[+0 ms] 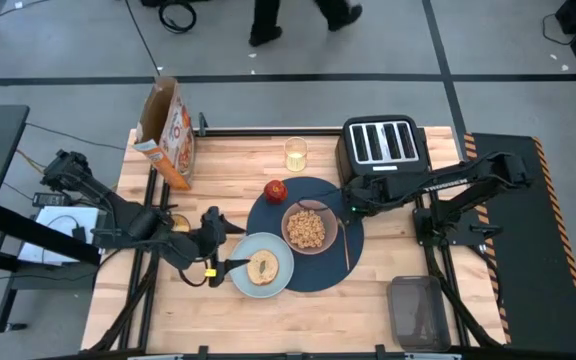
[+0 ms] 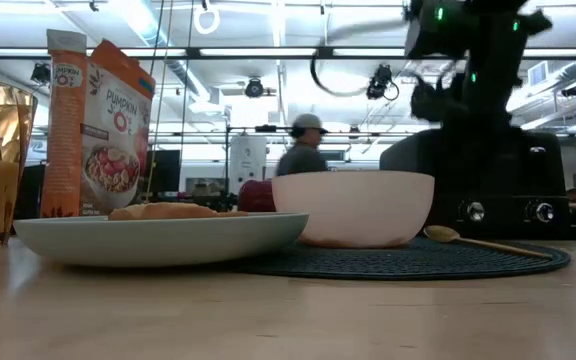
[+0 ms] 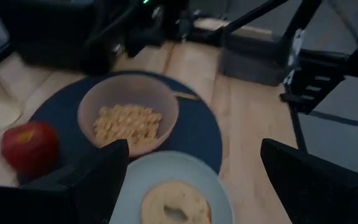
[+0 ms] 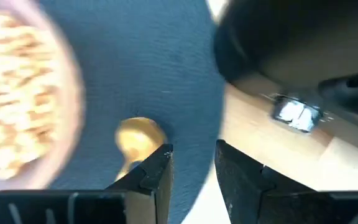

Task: Arrange a breakfast setting
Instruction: Put the orange cup on the blue table mat to the top right of the pink bowl

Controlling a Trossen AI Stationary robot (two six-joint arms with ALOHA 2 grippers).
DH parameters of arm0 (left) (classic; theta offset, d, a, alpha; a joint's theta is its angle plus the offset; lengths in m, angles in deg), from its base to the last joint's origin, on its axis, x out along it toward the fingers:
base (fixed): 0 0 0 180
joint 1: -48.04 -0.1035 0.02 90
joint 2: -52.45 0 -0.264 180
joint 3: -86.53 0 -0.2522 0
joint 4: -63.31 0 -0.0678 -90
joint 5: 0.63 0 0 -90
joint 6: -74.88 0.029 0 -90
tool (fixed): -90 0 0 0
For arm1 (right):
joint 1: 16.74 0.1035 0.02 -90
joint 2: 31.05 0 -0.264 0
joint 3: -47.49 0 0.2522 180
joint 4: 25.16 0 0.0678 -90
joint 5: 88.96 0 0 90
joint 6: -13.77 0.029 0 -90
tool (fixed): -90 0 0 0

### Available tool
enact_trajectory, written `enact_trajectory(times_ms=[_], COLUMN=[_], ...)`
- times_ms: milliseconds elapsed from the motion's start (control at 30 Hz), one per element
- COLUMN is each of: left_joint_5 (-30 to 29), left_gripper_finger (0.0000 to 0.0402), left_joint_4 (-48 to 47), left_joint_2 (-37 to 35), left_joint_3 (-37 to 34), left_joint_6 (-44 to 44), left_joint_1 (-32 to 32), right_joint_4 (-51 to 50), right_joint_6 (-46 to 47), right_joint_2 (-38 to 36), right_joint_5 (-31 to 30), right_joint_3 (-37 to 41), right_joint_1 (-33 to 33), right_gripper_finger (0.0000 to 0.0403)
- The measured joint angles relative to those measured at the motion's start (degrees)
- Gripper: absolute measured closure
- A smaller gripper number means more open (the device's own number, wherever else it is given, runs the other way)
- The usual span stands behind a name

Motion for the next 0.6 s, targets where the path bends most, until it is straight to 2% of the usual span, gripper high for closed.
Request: enact_trajectory(times_ms=[133,300,433,533,600], left_joint_5=[0.92,7.46,13.68,17.58,20.68], left_gripper_finger=[0.0031,0.0031,0.0036,0.0045,0.005], left_joint_4=[-13.29,-32.22,-48.08,-57.59,-60.59], left_joint_2=[-0.03,-0.01,0.71,0.75,0.76], left_joint_3=[5.93,13.66,19.24,18.64,15.89], left_joint_6=[-6.7,-21.09,-31.33,-39.76,-44.46], left_joint_1=[0.02,0.02,0.92,3.34,4.53], right_joint_4=[-1.91,-1.54,0.32,2.06,2.92], right_joint_6=[-1.01,-5.41,-10.34,-13.6,-15.38], right_joint_2=[-0.02,-0.04,-0.04,-0.05,-0.06], right_joint_5=[-5.61,-13.6,-19.21,-20.27,-20.57], right_joint_3=[-5.54,-10.99,-12.94,-13.05,-13.05], right_joint_1=[5.06,9.87,10.9,10.72,10.66], right_gripper_finger=[0.0276,0.0276,0.0276,0.0276,0.0276])
